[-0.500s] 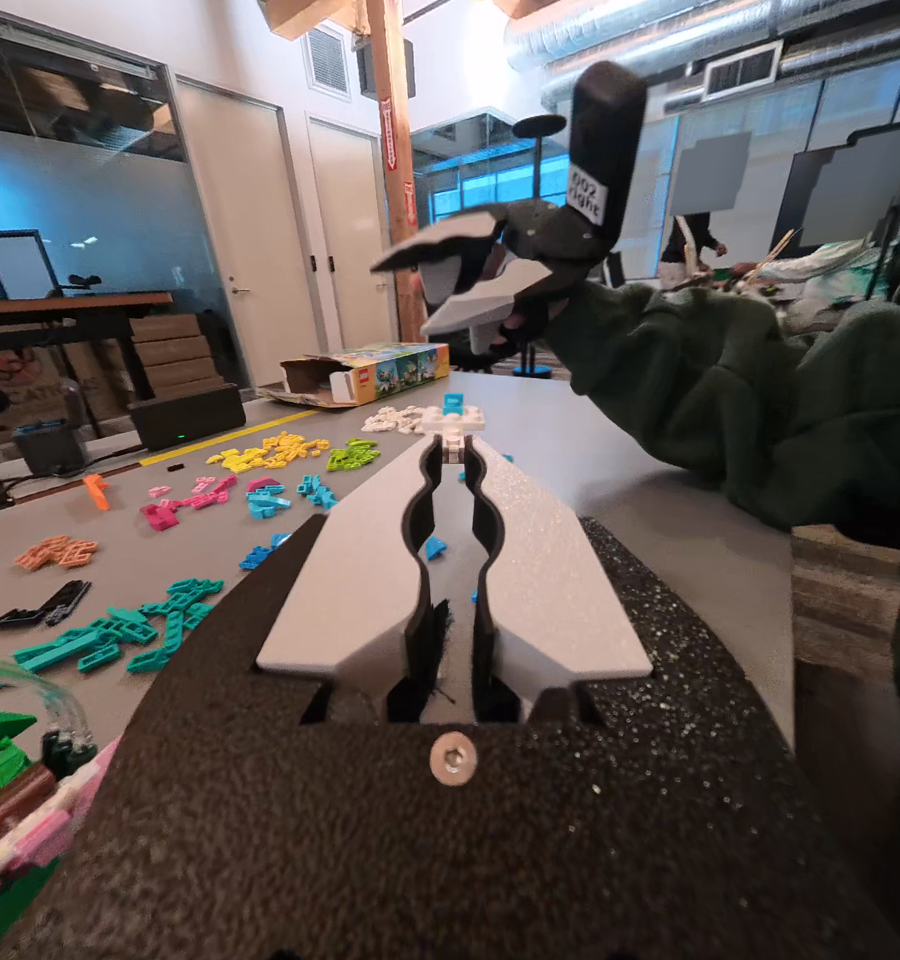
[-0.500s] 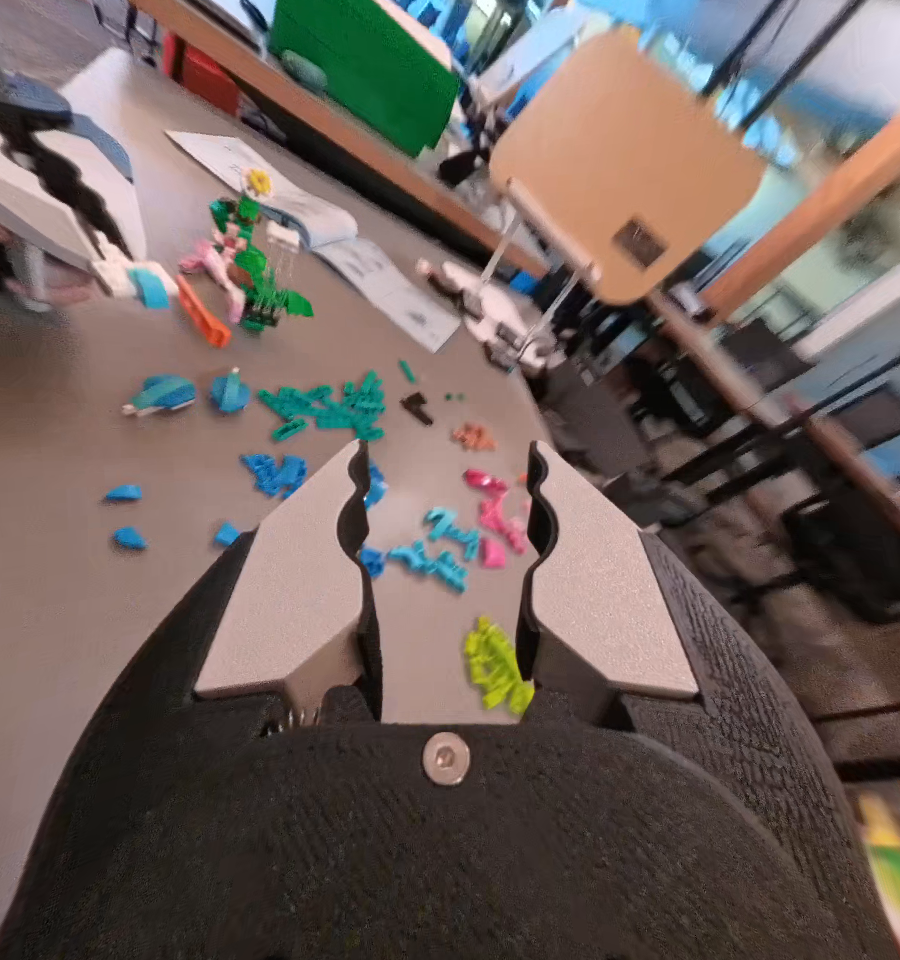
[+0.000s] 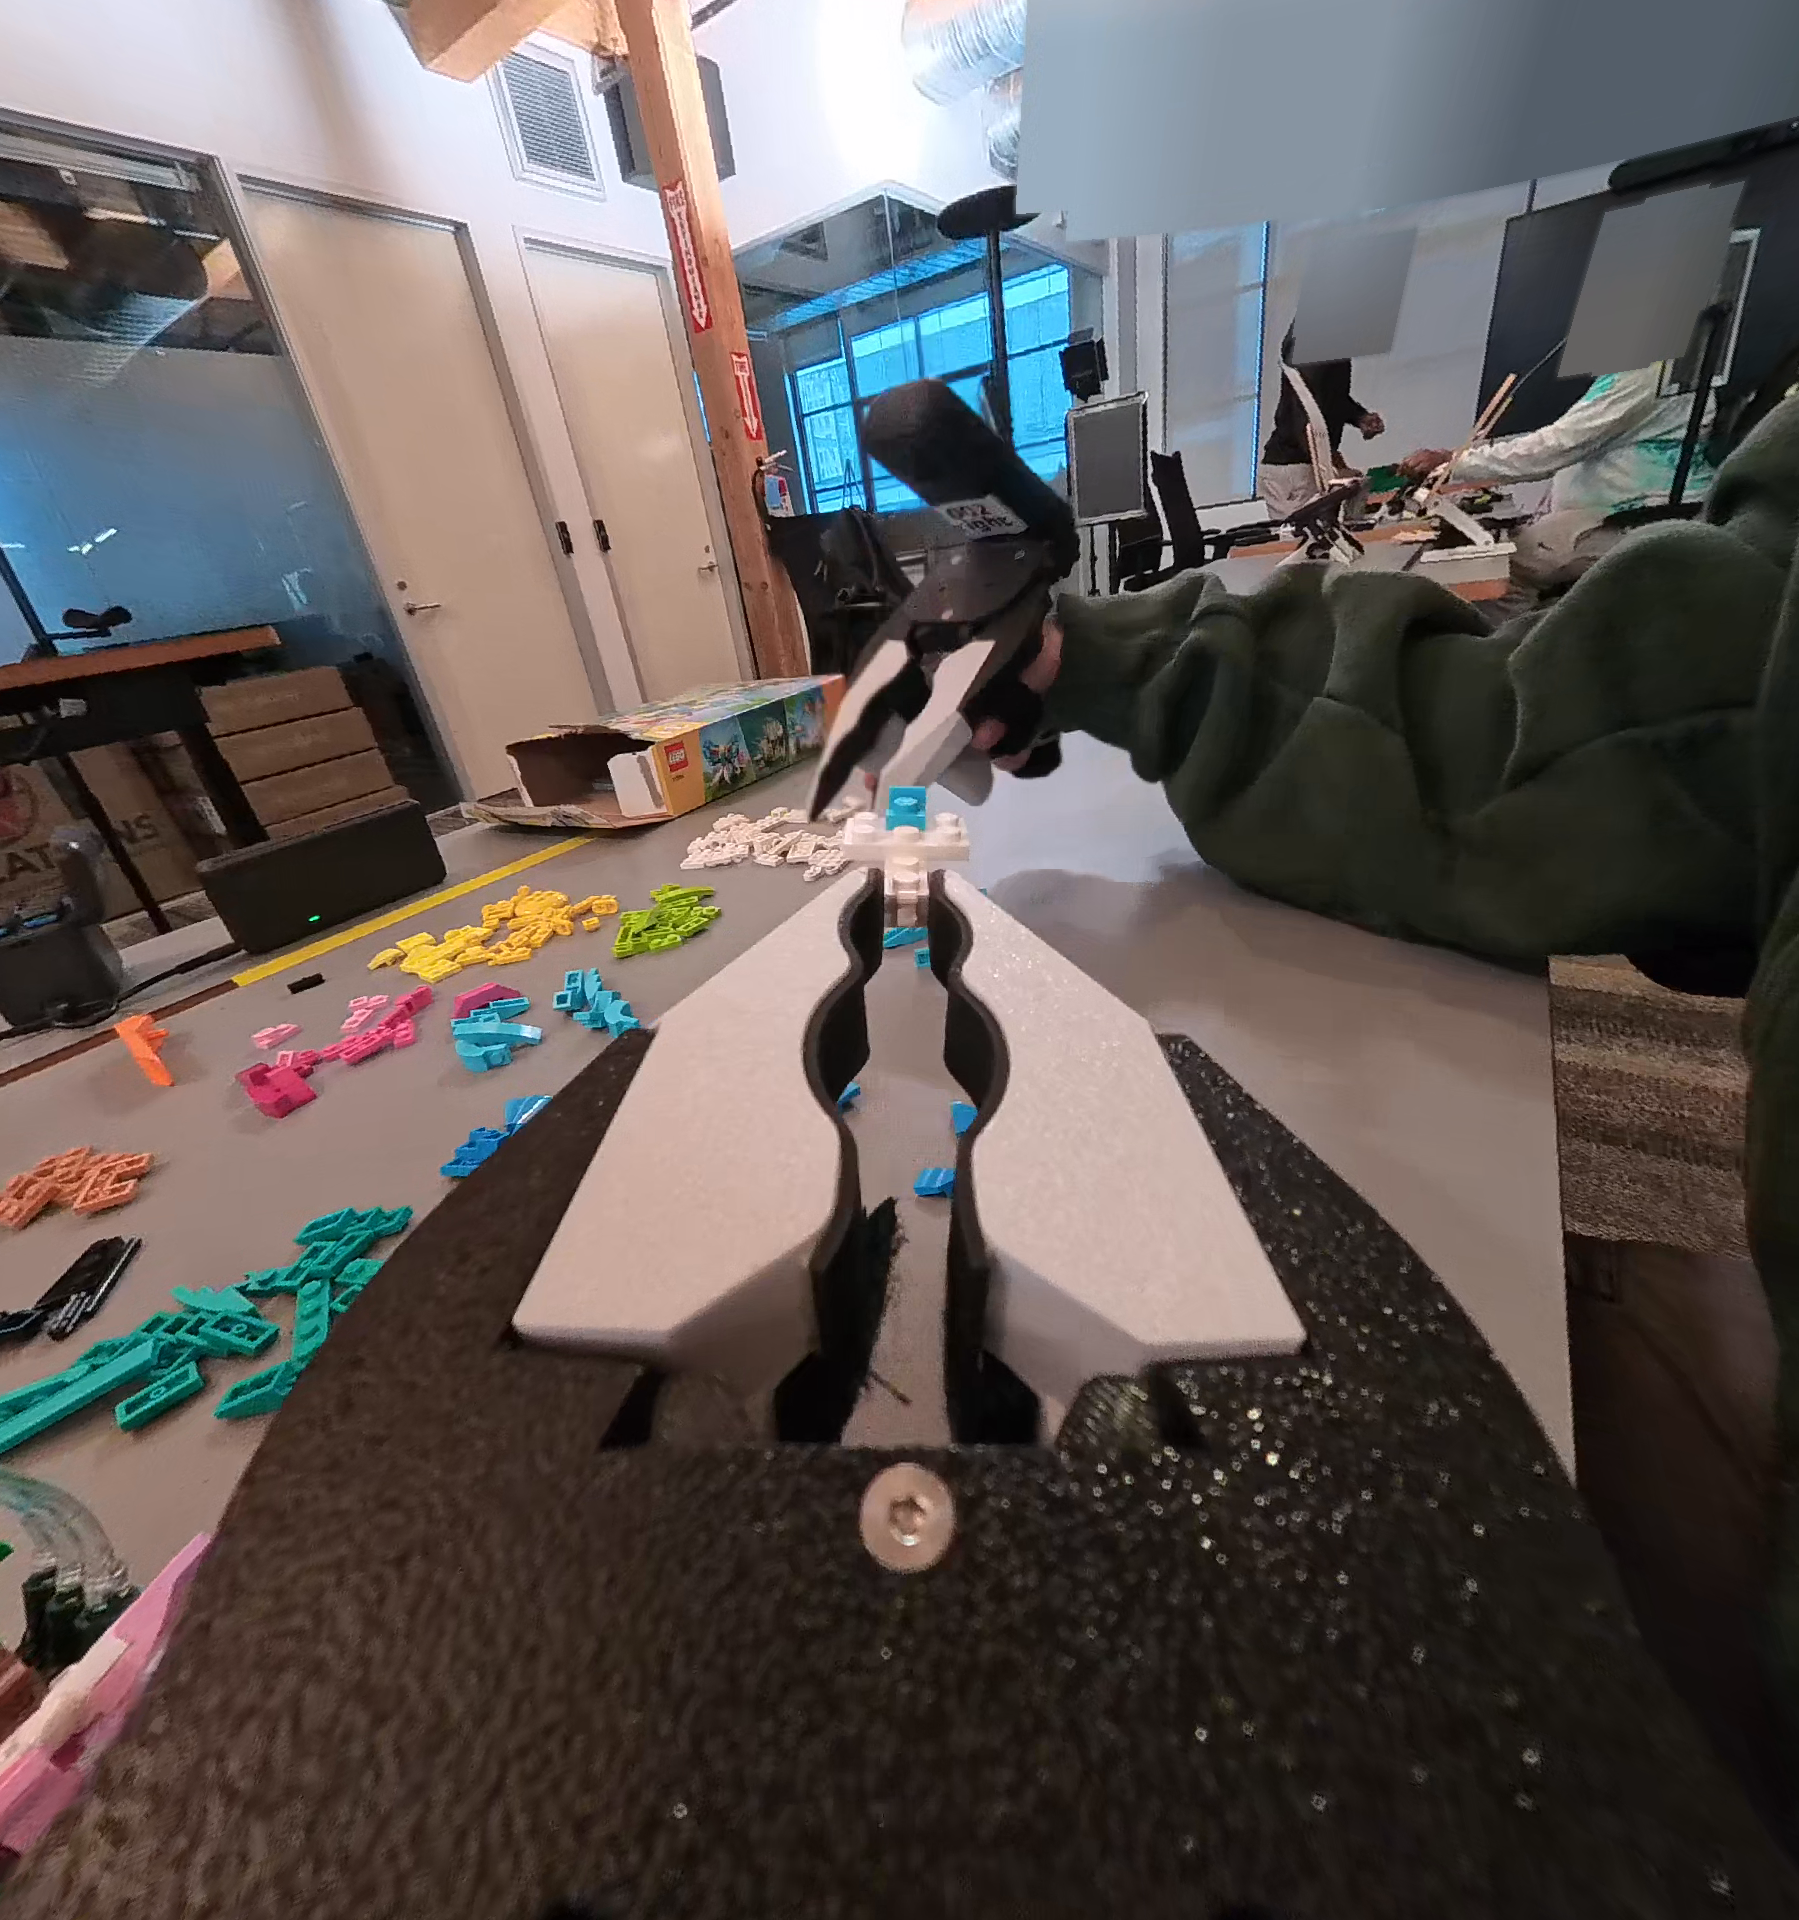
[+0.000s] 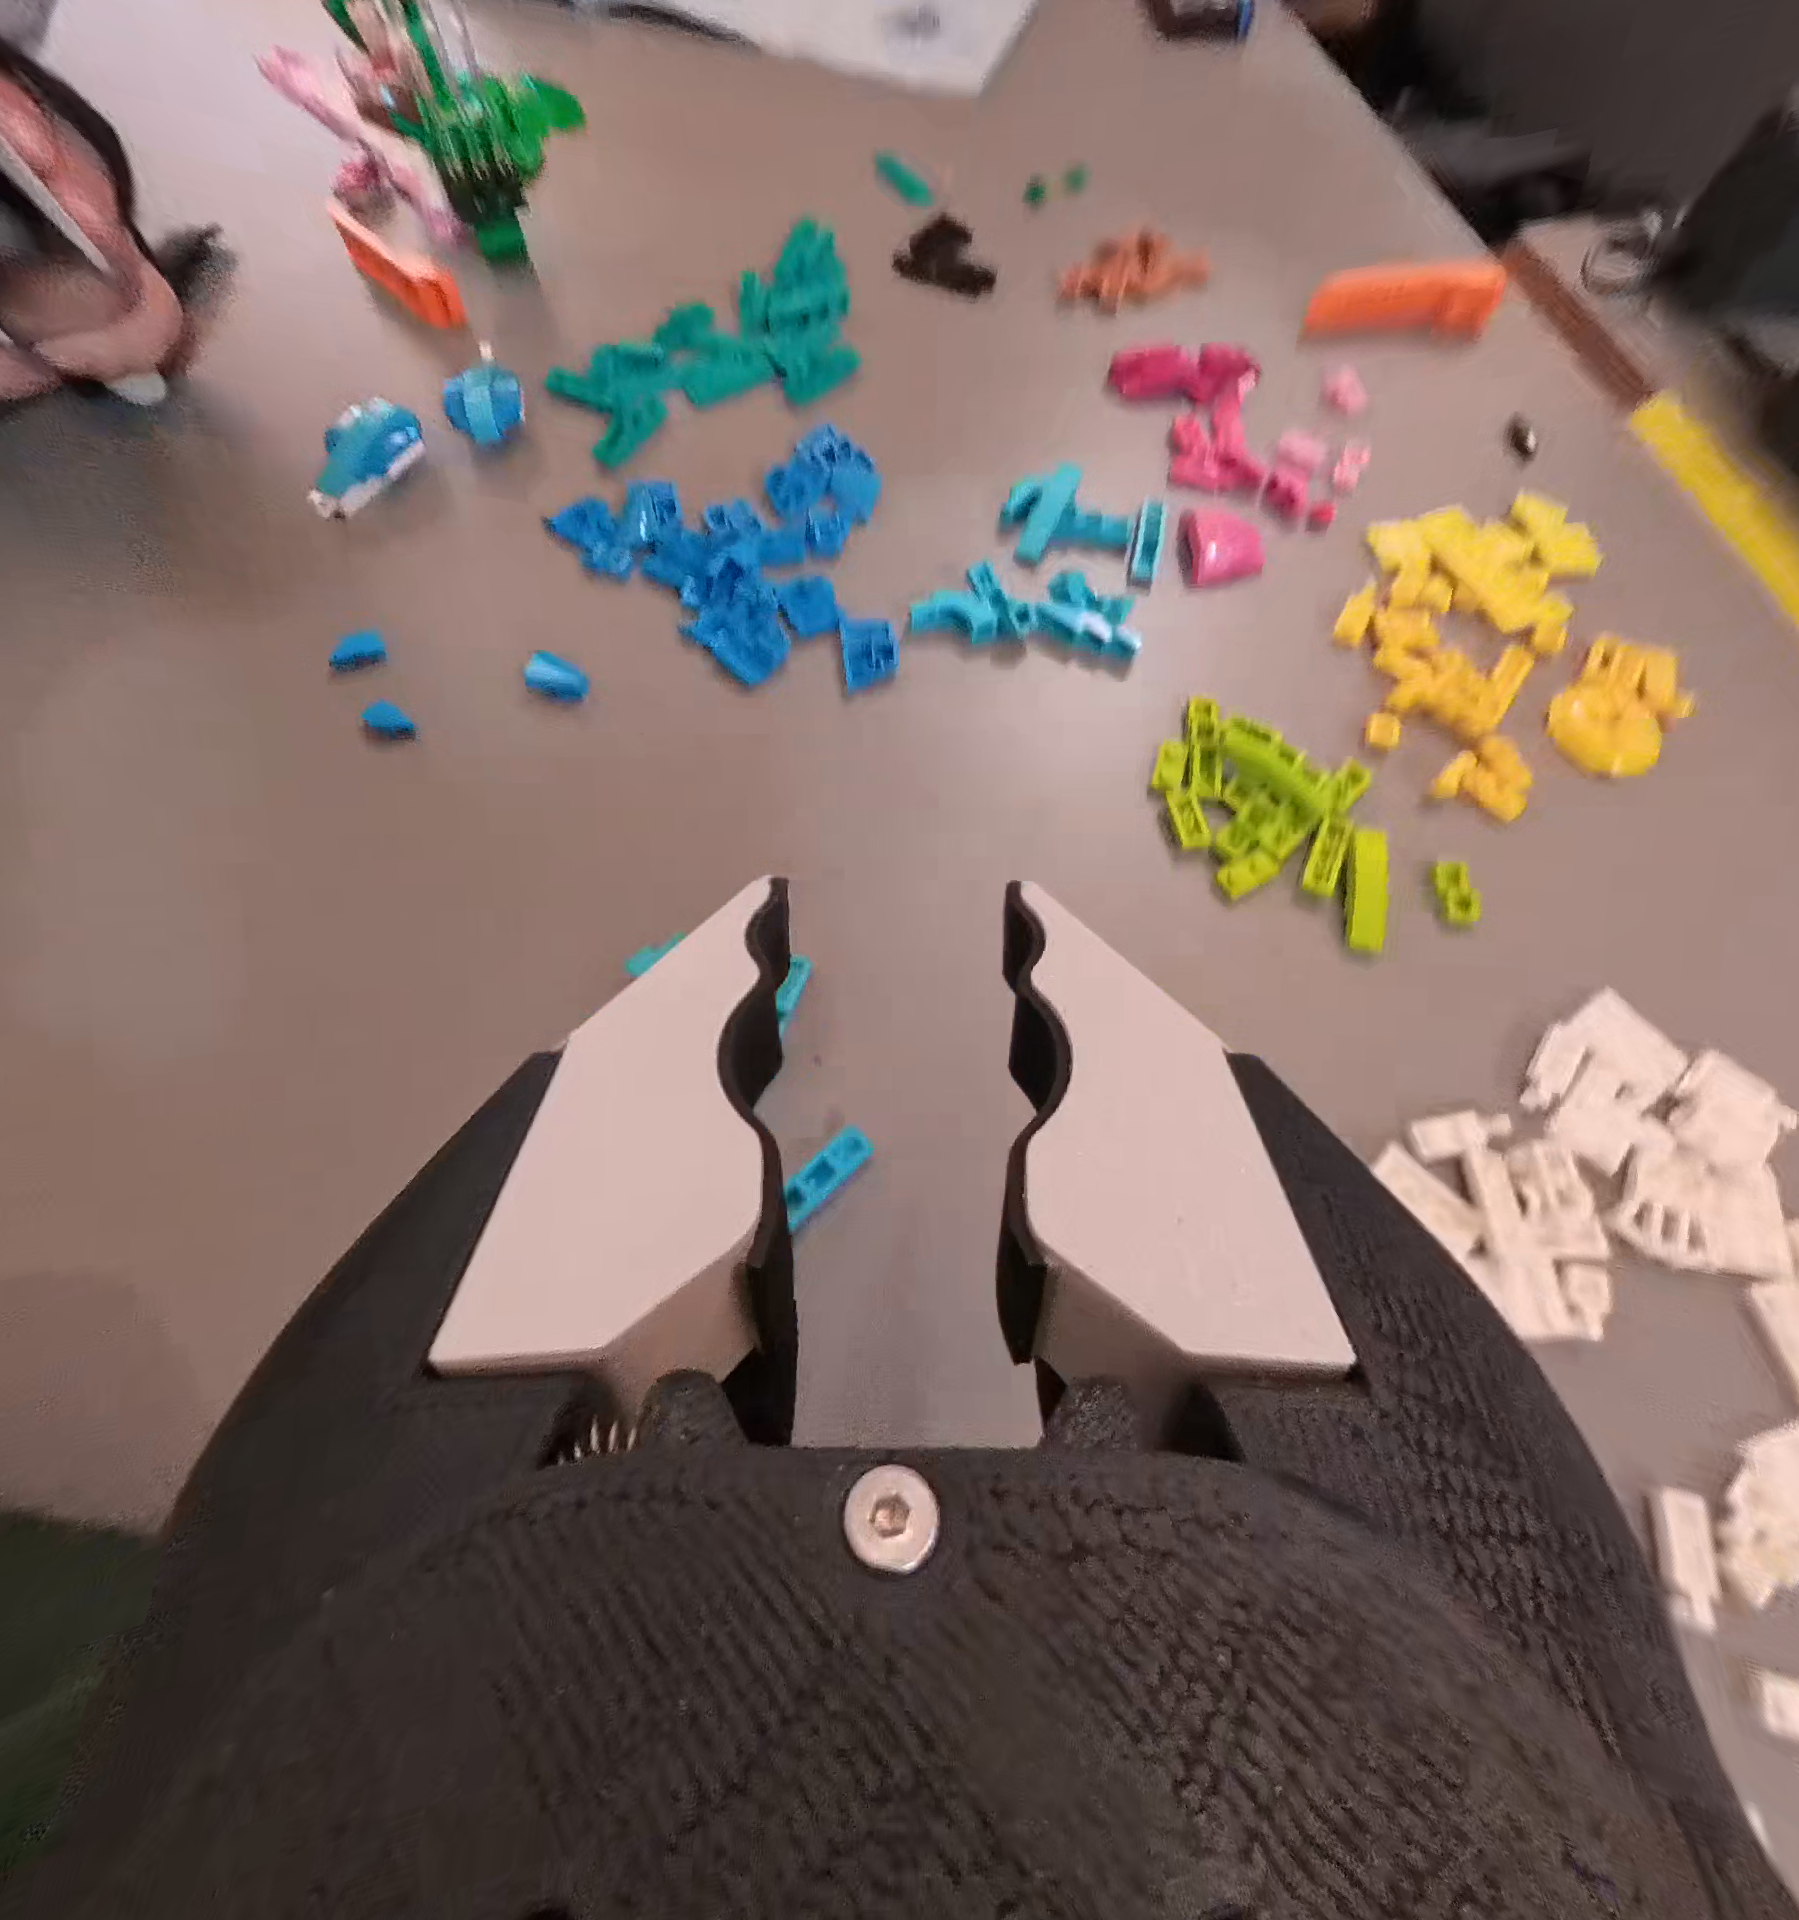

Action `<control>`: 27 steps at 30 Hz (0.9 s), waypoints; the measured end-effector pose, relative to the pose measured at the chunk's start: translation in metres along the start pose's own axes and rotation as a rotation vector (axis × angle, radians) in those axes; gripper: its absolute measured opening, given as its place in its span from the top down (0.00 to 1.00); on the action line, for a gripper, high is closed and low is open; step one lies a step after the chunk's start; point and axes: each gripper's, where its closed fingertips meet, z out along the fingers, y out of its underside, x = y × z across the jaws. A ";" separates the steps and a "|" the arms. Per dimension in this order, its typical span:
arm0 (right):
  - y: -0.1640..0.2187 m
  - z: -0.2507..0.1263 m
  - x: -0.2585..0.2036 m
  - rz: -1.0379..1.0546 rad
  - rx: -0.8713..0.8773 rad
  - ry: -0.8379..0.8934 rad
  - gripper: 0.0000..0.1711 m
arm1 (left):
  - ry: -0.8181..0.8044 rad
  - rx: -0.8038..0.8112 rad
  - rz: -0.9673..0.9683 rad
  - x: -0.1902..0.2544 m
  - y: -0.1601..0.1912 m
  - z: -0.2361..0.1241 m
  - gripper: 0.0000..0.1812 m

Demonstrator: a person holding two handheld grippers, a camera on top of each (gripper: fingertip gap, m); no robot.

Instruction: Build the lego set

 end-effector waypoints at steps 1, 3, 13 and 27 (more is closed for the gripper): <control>0.007 -0.002 0.002 0.016 -0.026 0.004 0.77 | -0.002 0.001 -0.001 0.000 0.000 0.000 0.97; 0.016 -0.005 0.003 0.030 -0.083 0.015 0.79 | -0.007 0.004 -0.009 -0.002 0.000 0.000 0.97; 0.068 -0.024 -0.027 0.180 -0.307 0.034 0.75 | 0.003 0.010 -0.027 -0.003 -0.001 0.000 0.97; 0.072 -0.031 -0.018 0.046 -0.303 0.369 0.96 | 0.003 0.000 -0.018 -0.002 0.000 0.001 0.97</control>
